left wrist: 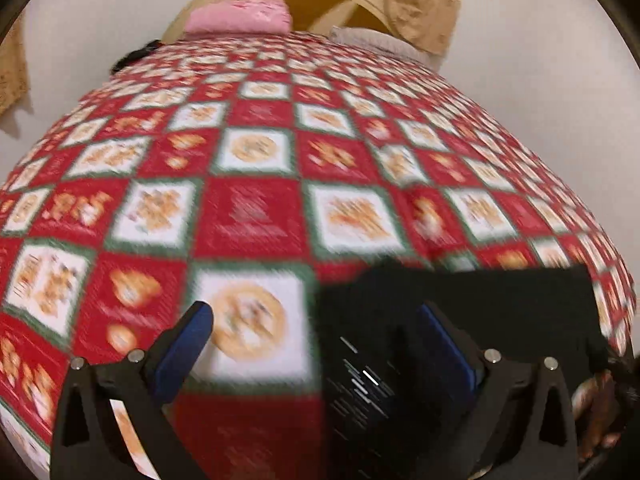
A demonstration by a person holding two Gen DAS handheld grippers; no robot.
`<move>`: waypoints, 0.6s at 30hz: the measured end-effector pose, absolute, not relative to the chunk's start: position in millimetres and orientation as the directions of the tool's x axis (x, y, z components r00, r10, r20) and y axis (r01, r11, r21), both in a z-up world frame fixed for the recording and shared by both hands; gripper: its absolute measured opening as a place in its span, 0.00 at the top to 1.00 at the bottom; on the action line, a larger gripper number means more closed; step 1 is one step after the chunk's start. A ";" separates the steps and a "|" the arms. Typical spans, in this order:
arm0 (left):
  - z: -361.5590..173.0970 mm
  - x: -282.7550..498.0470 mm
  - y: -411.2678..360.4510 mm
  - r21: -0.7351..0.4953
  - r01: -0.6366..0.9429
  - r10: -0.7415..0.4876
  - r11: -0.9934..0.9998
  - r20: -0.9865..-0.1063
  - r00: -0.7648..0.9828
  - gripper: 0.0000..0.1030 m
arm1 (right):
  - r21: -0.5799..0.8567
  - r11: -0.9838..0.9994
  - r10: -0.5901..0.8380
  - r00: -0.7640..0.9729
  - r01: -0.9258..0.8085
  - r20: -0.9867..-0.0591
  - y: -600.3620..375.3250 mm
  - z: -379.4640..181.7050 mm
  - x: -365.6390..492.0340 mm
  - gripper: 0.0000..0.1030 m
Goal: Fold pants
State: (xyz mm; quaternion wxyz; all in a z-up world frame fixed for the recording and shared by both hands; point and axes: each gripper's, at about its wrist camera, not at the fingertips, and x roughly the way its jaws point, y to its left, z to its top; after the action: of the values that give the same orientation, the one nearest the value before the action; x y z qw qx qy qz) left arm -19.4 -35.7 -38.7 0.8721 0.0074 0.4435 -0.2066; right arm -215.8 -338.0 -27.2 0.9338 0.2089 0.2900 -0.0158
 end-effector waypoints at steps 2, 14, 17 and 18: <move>-46.7 -34.2 -47.1 -0.166 0.394 -0.362 0.904 -0.786 0.501 0.00 | 0.350 0.923 0.067 0.829 0.160 -0.556 -328.3 -36.3 -221.5 0.36; -68.9 -58.0 -64.9 -0.167 0.348 -0.328 0.922 -0.813 0.480 0.00 | 0.220 0.959 -0.024 0.823 0.179 -0.568 -300.7 -47.9 -227.4 0.54; -69.8 -62.1 -65.6 -0.160 0.335 -0.317 0.928 -0.811 0.492 0.00 | 0.220 0.961 -0.015 0.822 0.170 -0.569 -297.9 -45.4 -227.7 0.63; -69.9 -62.1 -65.8 -0.160 0.332 -0.316 0.929 -0.810 0.493 0.00 | 0.215 0.962 -0.019 0.822 0.171 -0.569 -297.1 -45.1 -227.2 0.64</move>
State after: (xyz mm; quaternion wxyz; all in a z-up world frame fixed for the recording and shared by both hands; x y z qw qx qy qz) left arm -62.1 -65.8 -69.9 0.8640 0.0087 0.4671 -0.1876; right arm -227.2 -297.1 -45.1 0.9457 0.1292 0.2939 -0.0504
